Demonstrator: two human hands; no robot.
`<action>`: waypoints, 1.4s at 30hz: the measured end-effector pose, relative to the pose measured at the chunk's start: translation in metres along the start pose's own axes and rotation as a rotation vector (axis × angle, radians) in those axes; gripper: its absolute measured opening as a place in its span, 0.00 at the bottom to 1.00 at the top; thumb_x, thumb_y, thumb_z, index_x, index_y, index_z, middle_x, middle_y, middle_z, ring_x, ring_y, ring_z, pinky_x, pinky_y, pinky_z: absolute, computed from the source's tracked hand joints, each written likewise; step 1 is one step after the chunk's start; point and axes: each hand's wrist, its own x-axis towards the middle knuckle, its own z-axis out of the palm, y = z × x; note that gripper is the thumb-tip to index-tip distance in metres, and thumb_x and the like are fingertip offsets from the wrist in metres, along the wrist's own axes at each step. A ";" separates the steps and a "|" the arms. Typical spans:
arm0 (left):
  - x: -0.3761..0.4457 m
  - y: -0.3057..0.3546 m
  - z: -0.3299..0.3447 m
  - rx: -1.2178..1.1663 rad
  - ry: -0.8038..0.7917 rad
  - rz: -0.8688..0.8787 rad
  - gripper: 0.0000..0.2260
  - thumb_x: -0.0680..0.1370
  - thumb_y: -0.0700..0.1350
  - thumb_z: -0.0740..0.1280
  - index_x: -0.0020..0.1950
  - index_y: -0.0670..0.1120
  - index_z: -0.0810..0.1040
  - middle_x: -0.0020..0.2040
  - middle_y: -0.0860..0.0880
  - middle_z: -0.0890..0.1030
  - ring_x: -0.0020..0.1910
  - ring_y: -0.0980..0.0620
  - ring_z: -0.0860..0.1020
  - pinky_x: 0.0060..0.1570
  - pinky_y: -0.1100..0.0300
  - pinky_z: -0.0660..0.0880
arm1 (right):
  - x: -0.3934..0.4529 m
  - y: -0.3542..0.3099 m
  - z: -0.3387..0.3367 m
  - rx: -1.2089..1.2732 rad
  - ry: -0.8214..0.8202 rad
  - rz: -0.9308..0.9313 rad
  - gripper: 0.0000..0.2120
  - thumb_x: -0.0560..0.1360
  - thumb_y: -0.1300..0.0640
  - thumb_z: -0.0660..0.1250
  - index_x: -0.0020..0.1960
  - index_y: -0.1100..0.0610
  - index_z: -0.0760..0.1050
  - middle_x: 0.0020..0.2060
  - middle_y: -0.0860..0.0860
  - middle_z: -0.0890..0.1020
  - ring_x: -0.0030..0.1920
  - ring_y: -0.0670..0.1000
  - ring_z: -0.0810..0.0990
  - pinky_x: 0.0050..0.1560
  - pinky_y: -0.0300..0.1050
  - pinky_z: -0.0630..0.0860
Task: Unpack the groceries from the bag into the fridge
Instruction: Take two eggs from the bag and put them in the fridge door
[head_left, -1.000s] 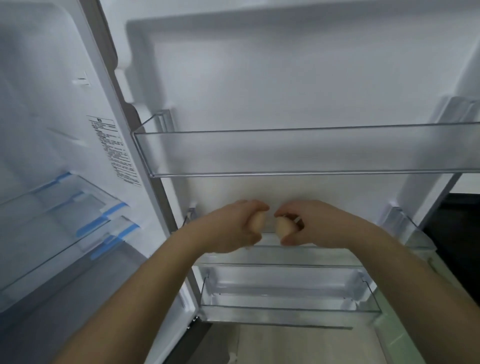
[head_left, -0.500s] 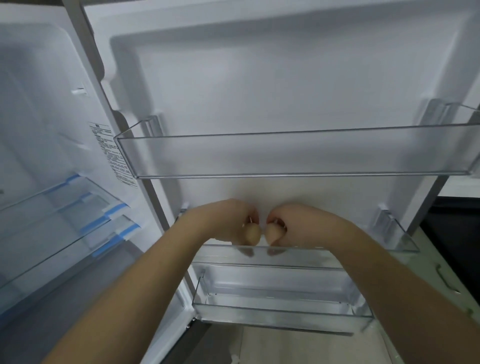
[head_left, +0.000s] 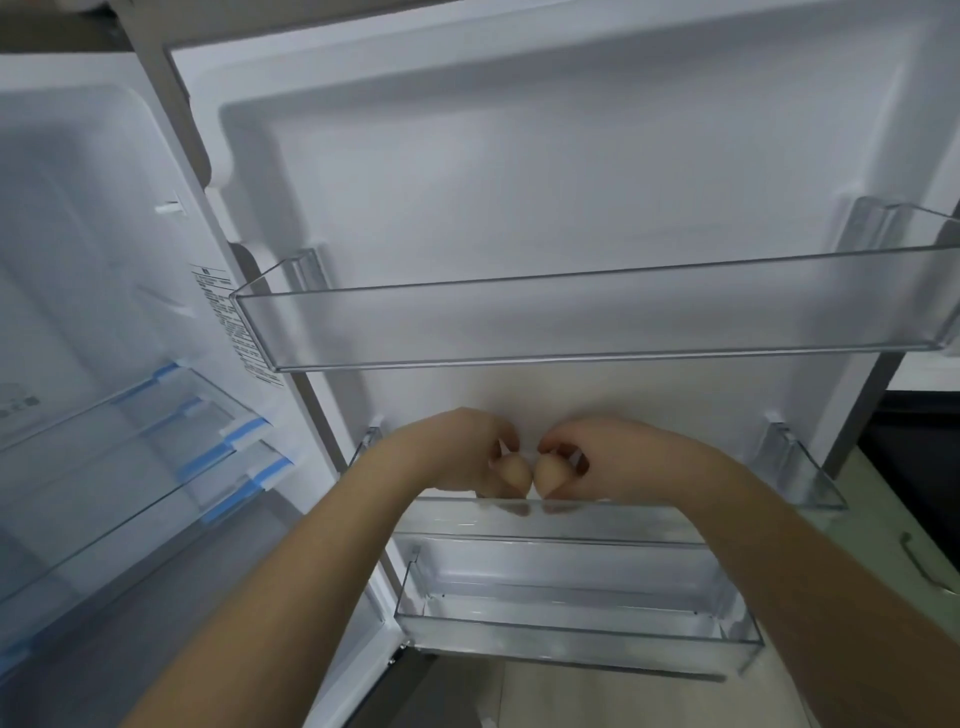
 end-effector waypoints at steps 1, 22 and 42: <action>-0.001 -0.001 0.000 -0.007 0.008 0.002 0.23 0.72 0.53 0.71 0.65 0.52 0.73 0.55 0.53 0.82 0.52 0.51 0.77 0.52 0.59 0.74 | -0.001 0.001 0.000 0.011 0.001 -0.002 0.09 0.70 0.48 0.69 0.48 0.50 0.77 0.41 0.46 0.80 0.43 0.48 0.78 0.42 0.42 0.74; -0.033 -0.014 0.010 -0.058 0.173 -0.129 0.22 0.76 0.63 0.63 0.67 0.56 0.71 0.58 0.56 0.79 0.53 0.54 0.77 0.56 0.57 0.73 | -0.015 0.010 0.004 0.116 0.078 0.047 0.15 0.80 0.44 0.58 0.63 0.46 0.73 0.57 0.46 0.79 0.54 0.48 0.77 0.58 0.47 0.73; -0.088 0.009 0.067 0.216 0.671 -0.187 0.34 0.75 0.66 0.40 0.74 0.53 0.65 0.75 0.50 0.66 0.73 0.45 0.63 0.71 0.45 0.59 | -0.072 -0.041 0.037 -0.314 0.506 0.043 0.32 0.78 0.40 0.41 0.65 0.54 0.75 0.66 0.56 0.76 0.63 0.58 0.75 0.63 0.54 0.70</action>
